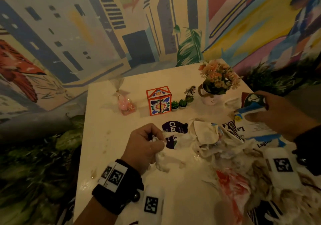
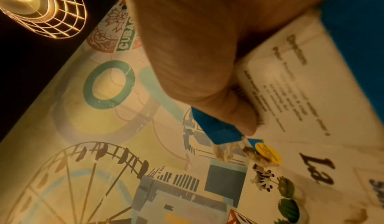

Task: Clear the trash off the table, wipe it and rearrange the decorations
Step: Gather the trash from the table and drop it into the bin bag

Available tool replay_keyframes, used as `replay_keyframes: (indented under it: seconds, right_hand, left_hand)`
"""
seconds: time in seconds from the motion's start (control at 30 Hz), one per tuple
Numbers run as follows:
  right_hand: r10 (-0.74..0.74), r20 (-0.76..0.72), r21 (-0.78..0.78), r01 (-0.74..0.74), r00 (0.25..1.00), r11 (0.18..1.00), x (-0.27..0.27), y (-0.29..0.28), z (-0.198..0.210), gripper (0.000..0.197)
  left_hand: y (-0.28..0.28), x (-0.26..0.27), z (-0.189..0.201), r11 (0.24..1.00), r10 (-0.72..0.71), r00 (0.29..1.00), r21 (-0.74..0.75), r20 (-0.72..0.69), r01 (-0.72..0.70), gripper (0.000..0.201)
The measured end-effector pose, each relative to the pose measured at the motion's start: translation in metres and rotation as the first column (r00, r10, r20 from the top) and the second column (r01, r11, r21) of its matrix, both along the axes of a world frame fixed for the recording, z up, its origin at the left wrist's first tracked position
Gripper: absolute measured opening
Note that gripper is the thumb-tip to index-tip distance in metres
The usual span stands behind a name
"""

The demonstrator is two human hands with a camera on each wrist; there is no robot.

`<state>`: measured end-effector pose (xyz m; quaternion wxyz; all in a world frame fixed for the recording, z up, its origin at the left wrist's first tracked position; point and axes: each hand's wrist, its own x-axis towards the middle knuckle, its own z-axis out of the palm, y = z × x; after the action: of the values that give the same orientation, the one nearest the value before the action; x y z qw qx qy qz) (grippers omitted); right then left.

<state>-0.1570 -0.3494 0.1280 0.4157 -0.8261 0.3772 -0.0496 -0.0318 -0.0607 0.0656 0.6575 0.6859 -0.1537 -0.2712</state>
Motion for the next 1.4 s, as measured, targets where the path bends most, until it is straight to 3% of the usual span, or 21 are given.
replay_keyframes:
  seconds: [0.13, 0.3, 0.43, 0.57, 0.73, 0.9, 1.2, 1.4]
  right_hand:
    - [0.009, 0.06, 0.052, -0.012, 0.998, 0.999, 0.007, 0.001, 0.006, 0.044]
    - [-0.001, 0.214, 0.131, -0.028, 0.977, 0.991, 0.024, 0.012, 0.022, 0.036]
    - [0.093, 0.281, 0.198, -0.153, 0.955, 0.968, 0.042, 0.044, 0.031, 0.029]
    - [0.195, 0.313, 0.27, -0.284, 0.93, 0.92, 0.074, 0.099, 0.022, 0.038]
    - [0.278, 0.259, 0.339, -0.357, 0.925, 0.87, 0.114, 0.195, -0.011, 0.044]
    - [0.318, 0.225, 0.355, -0.381, 0.921, 0.854, 0.152, 0.304, -0.035, 0.039]
    - [0.169, 0.221, 0.59, -0.27, 0.96, 0.761, 0.202, 0.472, -0.086, 0.037]
    - [-0.044, 0.052, 0.72, -0.007, 0.998, 0.694, 0.219, 0.548, -0.184, 0.033]
  left_hand:
    - [0.018, 0.005, 0.009, 0.998, 0.061, 0.996, 0.012, 0.068, -0.062, 0.019]
    - [0.046, 0.005, 0.006, 0.986, 0.161, 0.983, 0.031, 0.092, -0.164, 0.012]
    - [0.085, 0.007, 0.003, 0.969, 0.228, 0.969, 0.072, 0.093, -0.235, 0.014]
    - [0.138, 0.021, -0.007, 0.942, 0.291, 0.944, 0.126, 0.159, -0.311, 0.024]
    - [0.223, 0.041, -0.021, 0.908, 0.332, 0.916, 0.187, 0.224, -0.375, 0.014]
    - [0.317, 0.081, -0.041, 0.879, 0.24, 0.93, 0.344, 0.279, -0.331, 0.019]
    - [0.448, 0.139, -0.101, 0.836, 0.2, 0.974, 0.501, 0.103, -0.224, 0.015]
    - [0.485, 0.148, -0.177, 0.778, 0.264, 0.964, 0.6, -0.043, -0.186, 0.021]
